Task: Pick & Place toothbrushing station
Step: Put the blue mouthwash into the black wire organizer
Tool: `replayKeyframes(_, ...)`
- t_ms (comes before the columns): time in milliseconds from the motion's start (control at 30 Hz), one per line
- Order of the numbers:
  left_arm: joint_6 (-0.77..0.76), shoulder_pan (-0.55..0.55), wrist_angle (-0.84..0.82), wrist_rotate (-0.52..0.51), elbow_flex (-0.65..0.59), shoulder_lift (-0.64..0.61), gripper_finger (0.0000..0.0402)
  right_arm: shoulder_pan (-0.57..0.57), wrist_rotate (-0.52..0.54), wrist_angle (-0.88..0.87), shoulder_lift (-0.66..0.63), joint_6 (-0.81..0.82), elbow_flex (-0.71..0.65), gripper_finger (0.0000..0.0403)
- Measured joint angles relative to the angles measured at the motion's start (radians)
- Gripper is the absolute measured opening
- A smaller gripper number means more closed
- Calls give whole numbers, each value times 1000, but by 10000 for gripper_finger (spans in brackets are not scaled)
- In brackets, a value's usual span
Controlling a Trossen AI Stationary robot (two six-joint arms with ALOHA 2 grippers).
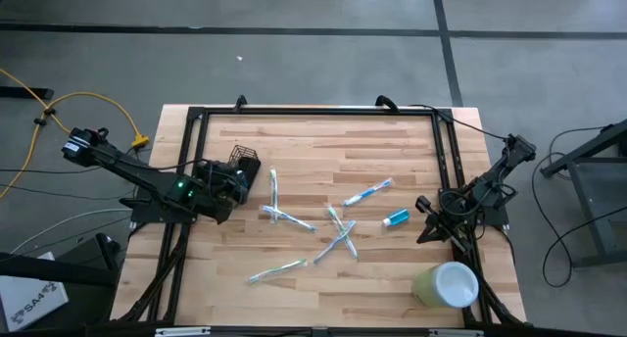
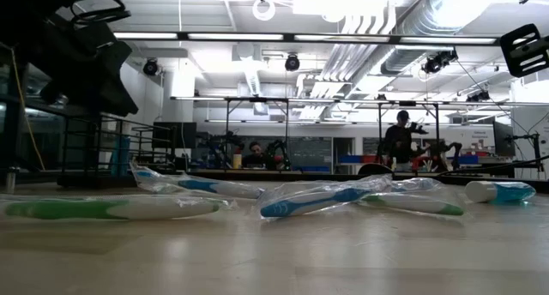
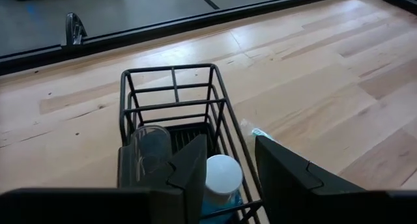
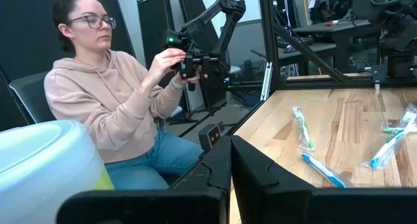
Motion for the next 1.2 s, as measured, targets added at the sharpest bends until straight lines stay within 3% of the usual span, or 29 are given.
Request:
replayKeyframes(200,81,0,60,-5,0,0,127,0,0,0,0,0,0,2)
replayKeyframes(433,354,0,251,3,0,0,127,0,0,0,0,0,0,2)
replayKeyframes(733,574,-6,431,135,0,0,127,0,0,0,0,0,0,2)
replayKeyframes(1200,721,-185,533,228,0,0,127,0,0,0,0,0,0,2)
